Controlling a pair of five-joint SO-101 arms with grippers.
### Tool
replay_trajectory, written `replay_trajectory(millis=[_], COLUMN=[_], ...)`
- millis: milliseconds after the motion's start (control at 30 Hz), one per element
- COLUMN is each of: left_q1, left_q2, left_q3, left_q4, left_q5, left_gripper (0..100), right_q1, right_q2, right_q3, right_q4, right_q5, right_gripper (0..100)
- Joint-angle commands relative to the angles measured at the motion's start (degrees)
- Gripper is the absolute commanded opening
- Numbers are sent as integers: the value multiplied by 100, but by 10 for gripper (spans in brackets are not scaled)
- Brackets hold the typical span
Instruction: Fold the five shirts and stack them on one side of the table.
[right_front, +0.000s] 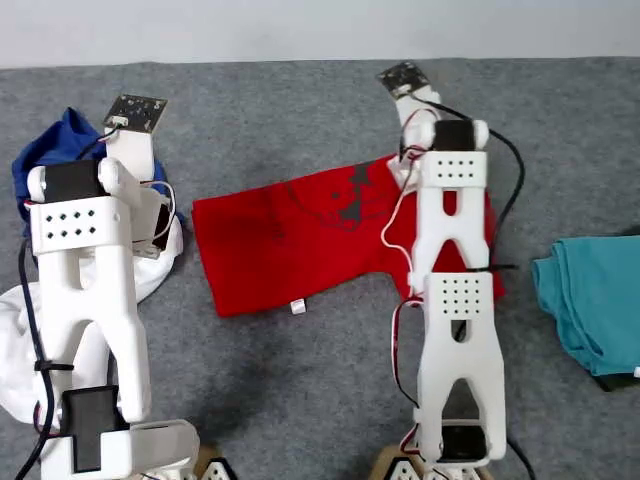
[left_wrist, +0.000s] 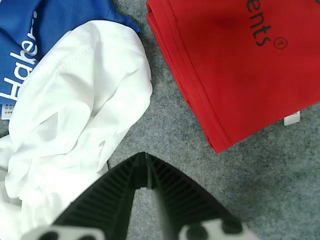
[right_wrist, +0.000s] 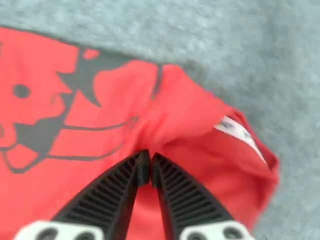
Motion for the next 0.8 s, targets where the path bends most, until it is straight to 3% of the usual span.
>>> replay_trajectory(millis=[0,300,500,767], left_q1=[53,53,53,53], left_q2=[-237,-237,-237,-237], left_q3=[-163,189,242,242], left_q4=[149,123,123,123], left_q5=[35,26,18,18], left_gripper=[2,2,2,2], right_q1=[-277,-743,-699,-286], right_q2=[-347,391,-4,-664], right_q3=[-237,-281,-281,-255], right_q4=[40,48,382,593], right_q5=[-44,-44,-53,-44], right_gripper=[10,17,109,97])
